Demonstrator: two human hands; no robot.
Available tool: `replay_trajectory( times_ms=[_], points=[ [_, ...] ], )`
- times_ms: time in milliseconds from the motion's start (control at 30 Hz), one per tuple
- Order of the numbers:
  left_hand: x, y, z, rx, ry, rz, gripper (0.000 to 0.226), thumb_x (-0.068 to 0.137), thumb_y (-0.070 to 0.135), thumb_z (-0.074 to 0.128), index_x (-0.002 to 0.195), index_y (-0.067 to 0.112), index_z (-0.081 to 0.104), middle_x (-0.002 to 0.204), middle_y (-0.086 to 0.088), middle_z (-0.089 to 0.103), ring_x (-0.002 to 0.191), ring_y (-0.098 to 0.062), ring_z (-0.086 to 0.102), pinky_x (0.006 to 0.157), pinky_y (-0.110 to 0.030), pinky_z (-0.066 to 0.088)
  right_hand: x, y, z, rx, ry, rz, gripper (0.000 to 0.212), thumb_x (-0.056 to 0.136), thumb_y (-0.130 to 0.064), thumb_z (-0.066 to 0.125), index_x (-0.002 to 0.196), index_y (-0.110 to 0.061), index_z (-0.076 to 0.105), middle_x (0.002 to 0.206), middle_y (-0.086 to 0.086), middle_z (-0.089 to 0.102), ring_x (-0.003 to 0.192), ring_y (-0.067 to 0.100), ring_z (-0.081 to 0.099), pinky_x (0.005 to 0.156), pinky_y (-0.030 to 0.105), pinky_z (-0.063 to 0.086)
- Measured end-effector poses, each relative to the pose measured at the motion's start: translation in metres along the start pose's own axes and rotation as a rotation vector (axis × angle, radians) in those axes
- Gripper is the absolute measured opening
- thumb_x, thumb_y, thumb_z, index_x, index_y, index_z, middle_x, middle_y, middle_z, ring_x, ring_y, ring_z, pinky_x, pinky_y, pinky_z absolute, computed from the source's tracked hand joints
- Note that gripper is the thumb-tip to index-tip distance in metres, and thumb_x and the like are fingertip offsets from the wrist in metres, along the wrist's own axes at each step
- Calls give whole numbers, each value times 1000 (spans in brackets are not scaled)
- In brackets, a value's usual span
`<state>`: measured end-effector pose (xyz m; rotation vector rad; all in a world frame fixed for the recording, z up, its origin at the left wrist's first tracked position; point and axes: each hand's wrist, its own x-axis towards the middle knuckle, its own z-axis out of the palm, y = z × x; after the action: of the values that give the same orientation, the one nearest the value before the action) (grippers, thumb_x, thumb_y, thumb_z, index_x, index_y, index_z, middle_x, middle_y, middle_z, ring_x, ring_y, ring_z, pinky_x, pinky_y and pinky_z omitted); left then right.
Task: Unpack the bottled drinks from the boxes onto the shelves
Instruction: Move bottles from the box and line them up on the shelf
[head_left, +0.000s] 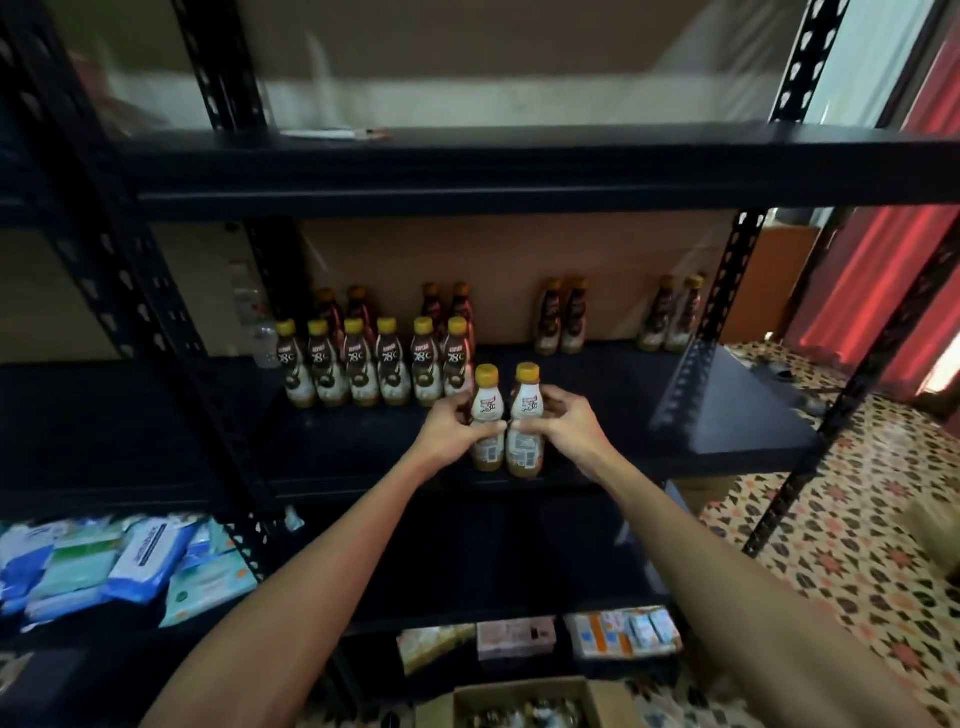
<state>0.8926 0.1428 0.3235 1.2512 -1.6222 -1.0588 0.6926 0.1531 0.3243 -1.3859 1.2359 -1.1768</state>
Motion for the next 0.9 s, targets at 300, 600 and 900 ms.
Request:
replay_trajectory(
  times_ms=[300, 600, 900],
  points=[
    [34, -15, 5, -8, 33, -50, 42, 78, 21, 84, 116, 20, 65, 108, 6, 73, 104, -13, 68, 98, -40, 54, 35, 15, 4, -171, 18, -21, 53, 78, -7, 83, 125, -22, 64, 112, -5, 74, 108, 10, 69, 101, 44, 54],
    [53, 47, -24, 171, -28, 30, 69, 88, 21, 75, 148, 24, 42, 135, 3, 53, 121, -11, 51, 87, -16, 43, 43, -15, -2, -358, 52, -66, 93, 76, -42, 86, 153, -30, 36, 141, -2, 49, 127, 13, 48, 105, 34, 44],
    [84, 82, -41, 772, -166, 140, 18, 83, 37, 79, 96, 27, 71, 102, 3, 67, 97, -15, 64, 84, -34, 55, 60, -46, 0, -620, 62, -65, 30, 85, -27, 80, 110, -30, 63, 104, 1, 67, 96, 20, 65, 79, 32, 55]
  ],
)
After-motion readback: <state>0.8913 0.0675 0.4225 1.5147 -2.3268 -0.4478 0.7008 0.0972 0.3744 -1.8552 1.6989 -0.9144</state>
